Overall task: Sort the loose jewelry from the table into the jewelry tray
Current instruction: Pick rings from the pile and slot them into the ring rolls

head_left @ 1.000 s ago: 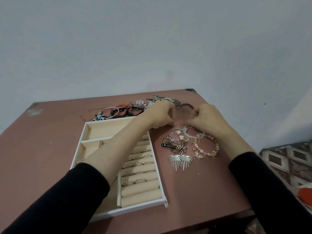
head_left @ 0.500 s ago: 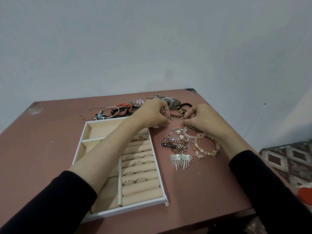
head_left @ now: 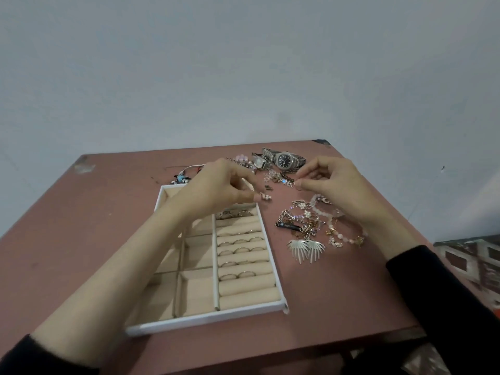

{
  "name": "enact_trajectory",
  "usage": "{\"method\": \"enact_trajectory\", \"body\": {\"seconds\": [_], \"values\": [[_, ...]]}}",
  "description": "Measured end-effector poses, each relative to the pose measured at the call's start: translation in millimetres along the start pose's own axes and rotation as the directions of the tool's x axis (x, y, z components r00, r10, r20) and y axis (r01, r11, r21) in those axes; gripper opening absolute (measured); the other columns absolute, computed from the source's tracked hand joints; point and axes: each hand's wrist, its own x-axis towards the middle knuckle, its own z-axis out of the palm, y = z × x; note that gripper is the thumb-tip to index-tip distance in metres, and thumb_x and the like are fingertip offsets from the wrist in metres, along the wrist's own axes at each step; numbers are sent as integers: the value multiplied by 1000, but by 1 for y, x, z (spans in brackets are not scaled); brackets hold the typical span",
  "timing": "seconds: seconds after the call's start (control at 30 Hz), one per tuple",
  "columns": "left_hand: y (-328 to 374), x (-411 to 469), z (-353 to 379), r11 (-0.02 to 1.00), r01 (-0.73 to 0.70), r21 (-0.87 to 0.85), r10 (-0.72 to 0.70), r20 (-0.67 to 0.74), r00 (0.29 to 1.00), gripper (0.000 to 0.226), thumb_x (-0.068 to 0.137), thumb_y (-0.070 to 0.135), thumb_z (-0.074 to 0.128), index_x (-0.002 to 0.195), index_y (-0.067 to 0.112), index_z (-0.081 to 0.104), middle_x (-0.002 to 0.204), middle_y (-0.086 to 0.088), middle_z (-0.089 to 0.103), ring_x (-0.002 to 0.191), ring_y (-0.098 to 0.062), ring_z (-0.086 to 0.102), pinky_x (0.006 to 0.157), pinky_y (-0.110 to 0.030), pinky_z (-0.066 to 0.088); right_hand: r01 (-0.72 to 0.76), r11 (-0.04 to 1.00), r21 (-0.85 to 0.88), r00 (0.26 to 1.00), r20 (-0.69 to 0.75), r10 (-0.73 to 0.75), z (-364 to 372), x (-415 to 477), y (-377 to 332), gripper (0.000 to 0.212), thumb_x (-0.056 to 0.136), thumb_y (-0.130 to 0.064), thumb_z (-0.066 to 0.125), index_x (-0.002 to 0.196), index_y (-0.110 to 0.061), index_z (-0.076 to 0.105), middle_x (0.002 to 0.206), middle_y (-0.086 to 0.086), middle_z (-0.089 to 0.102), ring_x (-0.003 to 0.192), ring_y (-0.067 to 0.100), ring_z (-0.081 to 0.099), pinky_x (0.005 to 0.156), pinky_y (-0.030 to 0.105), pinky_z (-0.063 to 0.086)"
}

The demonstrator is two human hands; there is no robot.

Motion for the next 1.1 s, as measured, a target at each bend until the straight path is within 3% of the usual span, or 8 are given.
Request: {"method": "enact_trajectory", "body": {"seconds": [0.13,0.23,0.33,0.43,0.53,0.7,0.97,1.1], "values": [[-5,-31,-3,999,10,-44,-13,-66,998,15,73,26,76,86,33,73,58,5,61,58,-7,51,61,-28,43,24,996,88,996,83,-31,16,-33,-21,12,73,-4,76,71,-14,70,63,2,64,59,11,54,54,16,45],[-8,-50,-3,997,27,-66,-33,-102,994,33,73,24,77,103,30,67,68,6,70,66,-3,60,66,-16,44,77,995,58,988,128,-84,31,-58,-25,20,69,-6,80,61,-20,68,55,-4,62,52,6,49,50,18,41],[-10,-64,-1,994,24,-103,-39,-140,989,30,72,20,78,101,23,69,68,6,70,63,1,59,63,-6,41,220,975,-35,968,131,-214,42,-79,-27,19,69,-6,78,61,-18,67,55,-8,60,53,4,49,52,11,38],[-11,-70,2,996,18,-84,-34,-189,981,21,72,20,77,93,21,74,65,8,65,60,5,54,59,-4,38,497,831,-249,868,161,-470,48,-88,-29,11,68,-9,72,62,-12,63,58,-20,49,61,4,47,59,8,37],[-11,-74,4,997,-4,-78,-14,-225,974,18,74,19,76,91,23,73,65,9,64,60,6,53,57,-3,36,611,719,-333,790,201,-579,49,-91,-25,12,68,-2,68,63,-8,59,62,-15,45,64,7,44,61,12,36],[-12,-77,6,992,-14,-125,-19,-259,966,18,75,18,76,90,26,73,63,10,64,58,5,53,56,-4,36,638,637,-433,766,264,-587,49,-98,-25,16,74,0,65,63,-7,55,65,-3,50,69,12,40,63,16,32],[-15,-78,6,980,-20,-196,-31,-251,968,18,73,17,76,90,25,73,63,9,63,58,2,50,56,-5,36,594,732,-334,801,337,-495,39,-98,-27,4,73,-13,67,69,-13,68,70,-8,60,70,3,46,66,12,38],[-15,-79,6,983,-29,-182,-18,-251,968,17,73,19,76,89,26,73,64,7,64,61,0,51,57,-6,37,565,760,-320,815,357,-456,41,-94,-27,6,70,-13,69,64,-15,70,67,-12,54,68,-2,43,65,6,34]]}}
